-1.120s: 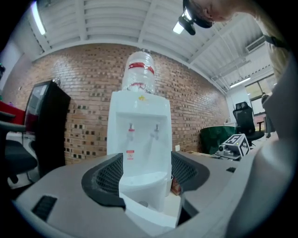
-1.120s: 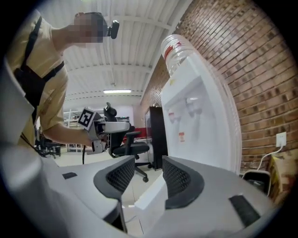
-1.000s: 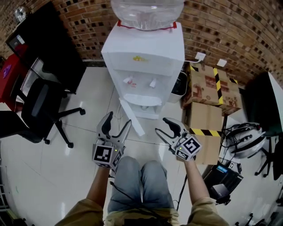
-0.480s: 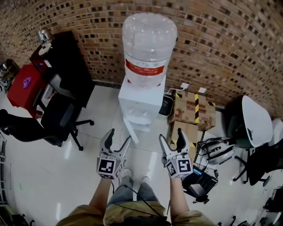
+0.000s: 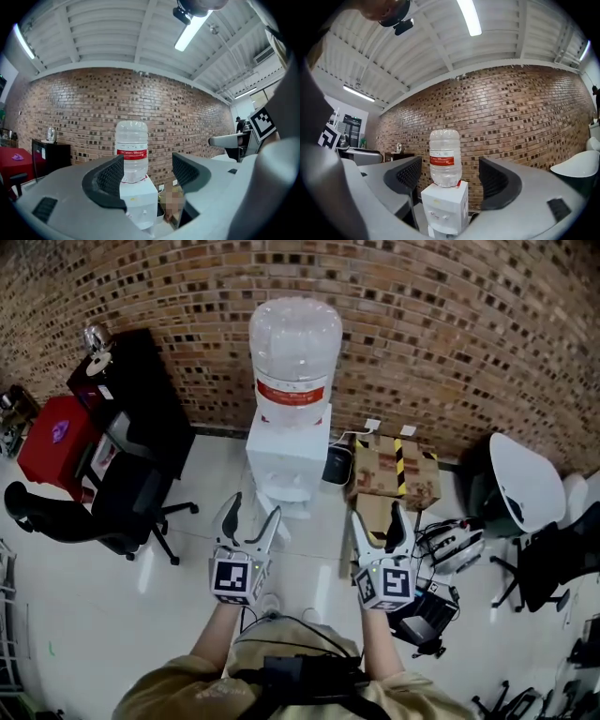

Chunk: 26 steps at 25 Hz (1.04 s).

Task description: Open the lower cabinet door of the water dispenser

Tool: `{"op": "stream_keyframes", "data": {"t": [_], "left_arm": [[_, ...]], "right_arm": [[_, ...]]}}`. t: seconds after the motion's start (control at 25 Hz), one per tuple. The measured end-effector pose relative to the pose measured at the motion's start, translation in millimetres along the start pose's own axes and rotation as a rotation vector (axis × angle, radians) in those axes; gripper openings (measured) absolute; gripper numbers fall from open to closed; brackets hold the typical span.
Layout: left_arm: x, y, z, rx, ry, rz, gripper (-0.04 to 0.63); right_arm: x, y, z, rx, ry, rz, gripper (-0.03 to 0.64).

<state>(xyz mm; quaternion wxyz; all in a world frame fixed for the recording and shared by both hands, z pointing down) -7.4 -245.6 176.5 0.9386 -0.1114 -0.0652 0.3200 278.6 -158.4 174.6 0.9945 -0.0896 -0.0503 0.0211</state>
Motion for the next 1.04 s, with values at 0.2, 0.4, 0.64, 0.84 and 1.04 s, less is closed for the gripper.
{"op": "stream_keyframes", "data": {"t": [0.2,0.4,0.64,0.84,1.04], "left_arm": [[10.4,1.6,-5.4,0.0,-0.019,0.055,0.316],[5.9,-0.7,-3.2,0.012,-0.007,0.057,0.315],[3.3,0.7,-3.3,0.023,0.002,0.055,0.316],[3.9,3.9,1.1,0.025,0.011,0.06,0.315],[3.8,3.4,4.6,0.017,0.008,0.072,0.314]], "right_arm": [[-13.0,4.3,3.7,-0.004,-0.018,-0.019,0.403],[-22.7,0.8,-6.3,0.034,0.025,-0.024,0.402],[-23.9,1.3,-7.0,0.034,0.034,-0.021,0.402],[-24.0,2.7,-4.3,0.029,0.042,-0.03,0.403],[-27.6,0.7,-2.3,0.023,0.054,-0.057,0.402]]}}
Point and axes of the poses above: the fingertips, and each gripper's own axes: y backward along the fingers, x to its right, z out of its underside, the point moved 10 cm from there along y, backward along the fingers, and after that the axes turned 13 degrees about -x, right-handed, at the moved point
